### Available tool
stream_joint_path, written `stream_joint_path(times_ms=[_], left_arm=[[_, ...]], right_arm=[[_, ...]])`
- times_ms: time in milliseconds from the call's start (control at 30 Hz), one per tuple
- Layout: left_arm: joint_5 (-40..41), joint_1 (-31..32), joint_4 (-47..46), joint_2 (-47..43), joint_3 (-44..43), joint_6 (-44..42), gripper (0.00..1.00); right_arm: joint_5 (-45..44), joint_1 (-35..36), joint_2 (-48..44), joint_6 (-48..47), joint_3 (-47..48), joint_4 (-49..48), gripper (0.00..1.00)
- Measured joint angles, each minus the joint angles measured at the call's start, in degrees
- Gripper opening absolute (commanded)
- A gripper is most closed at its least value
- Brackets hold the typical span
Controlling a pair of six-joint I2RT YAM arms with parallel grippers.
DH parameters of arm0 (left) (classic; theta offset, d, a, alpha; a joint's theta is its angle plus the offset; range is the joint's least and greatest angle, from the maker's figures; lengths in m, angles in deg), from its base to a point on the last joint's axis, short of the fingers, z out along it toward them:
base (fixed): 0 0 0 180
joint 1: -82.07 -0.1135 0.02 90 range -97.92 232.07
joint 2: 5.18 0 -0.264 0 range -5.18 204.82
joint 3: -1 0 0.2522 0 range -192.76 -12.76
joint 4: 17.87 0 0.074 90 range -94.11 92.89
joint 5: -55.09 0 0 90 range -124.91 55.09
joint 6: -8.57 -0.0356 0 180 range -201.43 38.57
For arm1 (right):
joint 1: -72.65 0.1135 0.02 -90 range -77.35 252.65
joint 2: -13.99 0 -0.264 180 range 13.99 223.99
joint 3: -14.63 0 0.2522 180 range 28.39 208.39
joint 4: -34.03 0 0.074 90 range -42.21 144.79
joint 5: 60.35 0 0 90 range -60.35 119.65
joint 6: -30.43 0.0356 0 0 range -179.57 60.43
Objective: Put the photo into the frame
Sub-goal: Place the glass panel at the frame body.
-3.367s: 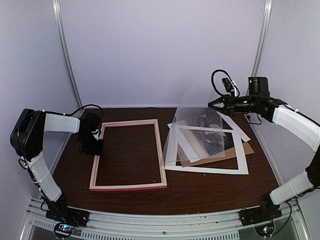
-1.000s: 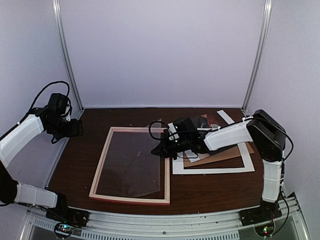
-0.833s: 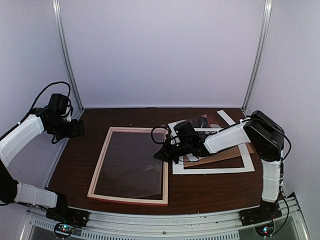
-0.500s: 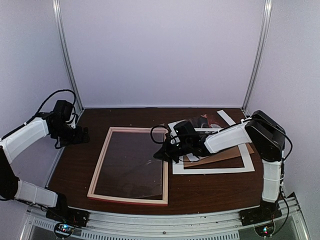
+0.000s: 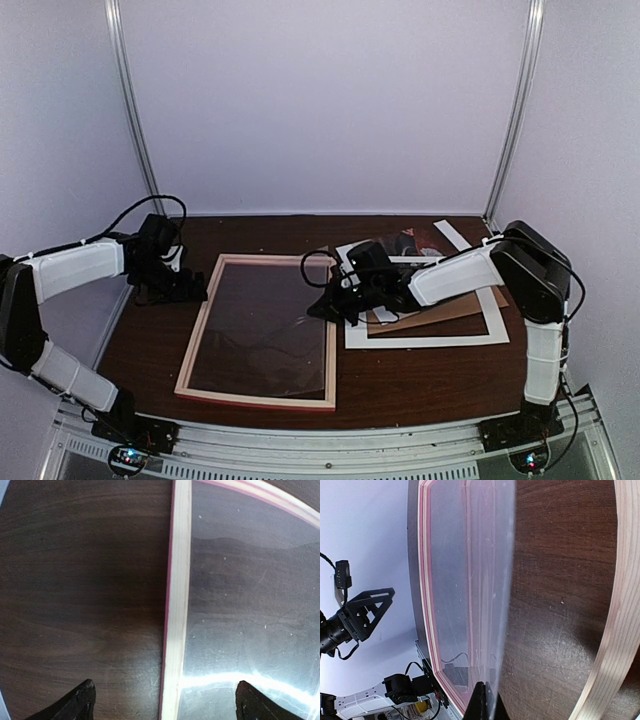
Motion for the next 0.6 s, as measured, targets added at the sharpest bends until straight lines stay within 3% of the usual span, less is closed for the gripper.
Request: stream_joint_path(times_ms=[467, 600], left_arm=[[-8.2, 0.6, -6.8, 6.6, 3.7, 2.2, 0.97], [-10.0, 0.6, -8.5, 8.0, 4.6, 2.6, 0.93]], right_arm=[[-0.8, 0.1, 0.0, -1.3, 1.2, 1.9, 0.00], [-1.0, 0.1, 0.2, -1.9, 2.0, 2.8, 0.00]])
